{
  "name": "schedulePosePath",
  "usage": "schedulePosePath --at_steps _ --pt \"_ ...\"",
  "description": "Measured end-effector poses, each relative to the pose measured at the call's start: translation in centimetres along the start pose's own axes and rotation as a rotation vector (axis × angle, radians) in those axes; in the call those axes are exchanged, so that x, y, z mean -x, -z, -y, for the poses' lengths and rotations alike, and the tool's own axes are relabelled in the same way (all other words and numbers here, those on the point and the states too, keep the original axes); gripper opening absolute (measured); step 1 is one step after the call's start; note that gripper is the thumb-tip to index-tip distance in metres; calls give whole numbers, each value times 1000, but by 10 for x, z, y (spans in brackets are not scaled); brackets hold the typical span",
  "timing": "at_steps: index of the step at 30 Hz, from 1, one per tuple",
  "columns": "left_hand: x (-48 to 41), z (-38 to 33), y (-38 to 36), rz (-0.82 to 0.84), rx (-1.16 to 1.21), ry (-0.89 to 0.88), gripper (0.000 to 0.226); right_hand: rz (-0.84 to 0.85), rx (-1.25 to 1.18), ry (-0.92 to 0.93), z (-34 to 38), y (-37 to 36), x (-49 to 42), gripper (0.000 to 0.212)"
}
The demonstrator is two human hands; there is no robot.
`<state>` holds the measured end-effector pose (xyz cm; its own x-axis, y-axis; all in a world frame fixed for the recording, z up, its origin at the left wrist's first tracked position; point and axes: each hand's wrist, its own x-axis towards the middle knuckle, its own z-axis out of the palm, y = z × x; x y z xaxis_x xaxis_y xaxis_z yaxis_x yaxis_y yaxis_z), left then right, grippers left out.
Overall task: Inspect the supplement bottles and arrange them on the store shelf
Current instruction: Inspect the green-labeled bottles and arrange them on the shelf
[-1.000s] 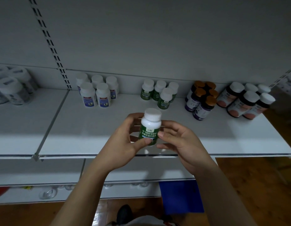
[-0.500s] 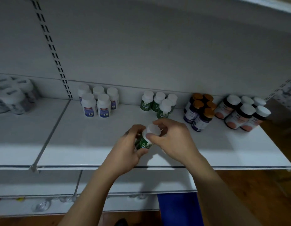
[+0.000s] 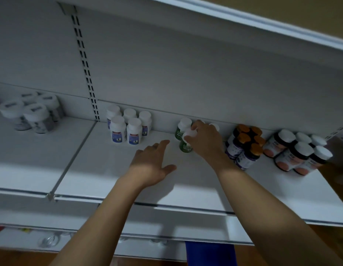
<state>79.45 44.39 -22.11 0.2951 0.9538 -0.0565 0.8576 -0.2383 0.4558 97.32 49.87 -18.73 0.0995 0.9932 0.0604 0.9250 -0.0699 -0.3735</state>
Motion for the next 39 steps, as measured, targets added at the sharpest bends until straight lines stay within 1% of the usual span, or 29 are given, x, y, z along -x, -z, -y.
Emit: schedulePosePath --at_steps 3,8,12,15,17,19,21,25,27,28,31,33,35,39 --pt "-2 0 3 5 -35 -19 76 -30 50 -12 -5 -7 -10 38" --pt "-4 -2 8 -22 -58 -35 72 -124 111 37 -10 -15 -13 32" --pt "-5 -5 8 -46 -53 -29 72 -159 155 83 -16 -21 -12 34" --pt "-7 -9 5 -38 -63 -31 69 -187 98 118 -21 -15 -12 35" --pt "-8 -11 3 -29 -72 -36 67 -232 20 93 -27 -1 -17 30" --pt "-10 -15 2 -28 -85 -41 66 -250 14 66 -43 14 -26 26" --pt "-12 -21 1 -35 -111 -45 66 -191 51 41 -63 24 -35 34" --pt "-17 -34 -1 -51 -156 -52 64 54 209 57 -88 26 -48 53" --pt "-19 -41 -2 -49 -163 -47 64 144 250 77 -89 23 -52 58" --pt "-19 -44 -3 -48 -166 -45 64 168 255 93 -89 21 -54 56" --pt "-21 -54 -6 -46 -163 -23 65 197 301 196 -89 16 -60 30" --pt "-20 -60 -9 -38 -159 0 64 171 299 234 -92 14 -63 21" --pt "-19 -68 -12 -27 -162 24 63 124 280 251 -95 15 -64 21" --pt "-15 -82 -16 -25 -178 59 62 65 266 269 -96 30 -52 33"
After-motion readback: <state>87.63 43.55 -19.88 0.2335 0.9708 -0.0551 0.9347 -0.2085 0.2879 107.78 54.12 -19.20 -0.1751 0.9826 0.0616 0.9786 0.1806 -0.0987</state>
